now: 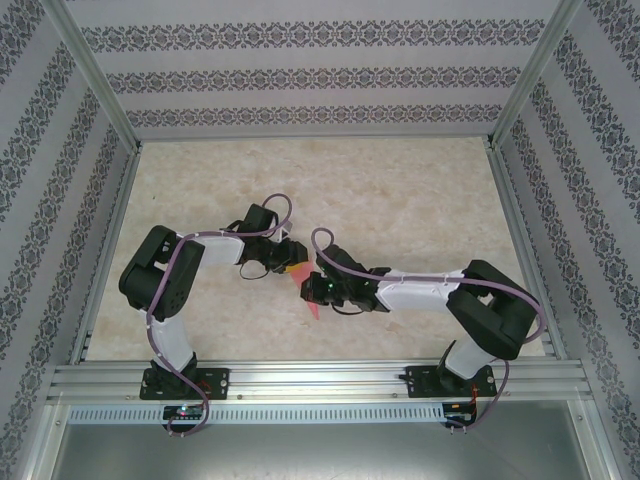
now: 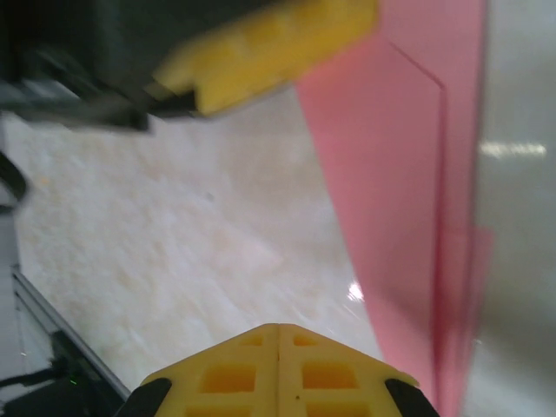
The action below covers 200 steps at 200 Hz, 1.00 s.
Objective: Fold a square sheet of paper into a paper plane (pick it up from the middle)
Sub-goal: Fold the wing for the fifth time at the center of the table.
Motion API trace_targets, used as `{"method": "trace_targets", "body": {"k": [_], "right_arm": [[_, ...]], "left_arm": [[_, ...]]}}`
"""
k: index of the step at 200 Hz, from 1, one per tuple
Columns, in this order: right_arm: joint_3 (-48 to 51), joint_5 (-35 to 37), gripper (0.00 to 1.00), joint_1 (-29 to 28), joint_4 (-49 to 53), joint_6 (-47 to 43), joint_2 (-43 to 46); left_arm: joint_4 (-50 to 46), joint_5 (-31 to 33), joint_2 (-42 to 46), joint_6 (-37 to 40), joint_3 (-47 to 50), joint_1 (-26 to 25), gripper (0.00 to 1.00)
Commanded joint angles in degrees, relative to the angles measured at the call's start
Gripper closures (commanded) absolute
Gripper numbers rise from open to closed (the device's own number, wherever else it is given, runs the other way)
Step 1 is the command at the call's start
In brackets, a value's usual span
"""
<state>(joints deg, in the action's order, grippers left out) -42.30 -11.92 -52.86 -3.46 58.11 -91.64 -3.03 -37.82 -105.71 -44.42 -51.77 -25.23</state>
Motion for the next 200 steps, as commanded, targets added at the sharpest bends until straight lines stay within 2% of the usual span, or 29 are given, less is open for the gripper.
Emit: {"method": "trace_targets", "body": {"k": [1,39,61,128,181,200], "right_arm": [[-2.6,0.4,0.97,1.3,-2.8,-0.7,-3.7],[-3.3,-1.3,0.95,2.0,-5.6,1.5,-9.8],[-1.2,-1.3,0.95,2.0,-4.2,2.8,-10.2],[7.6,-4.2,0.92,-1.6,0.6,2.2,-0.8],[15.0,-2.1,0.91,-4.3,1.5,5.7,4.3],[14.3,-1.2,0.91,-4.1,2.0,4.4,7.6]], "left_arm": [[2.1,2.1,-2.9,-0.1,1.4,0.7,0.63],[1.4,2.0,-3.0,-0.1,0.9,0.6,0.63],[1.7,1.5,-3.5,-0.8,1.0,0.7,0.63],[1.7,3.3,-3.9,-1.6,1.0,0.9,0.63],[1.2,3.1,-3.8,-1.1,1.0,1.0,0.63],[1.3,2.9,-3.6,-1.0,1.1,1.0,0.63]]}}
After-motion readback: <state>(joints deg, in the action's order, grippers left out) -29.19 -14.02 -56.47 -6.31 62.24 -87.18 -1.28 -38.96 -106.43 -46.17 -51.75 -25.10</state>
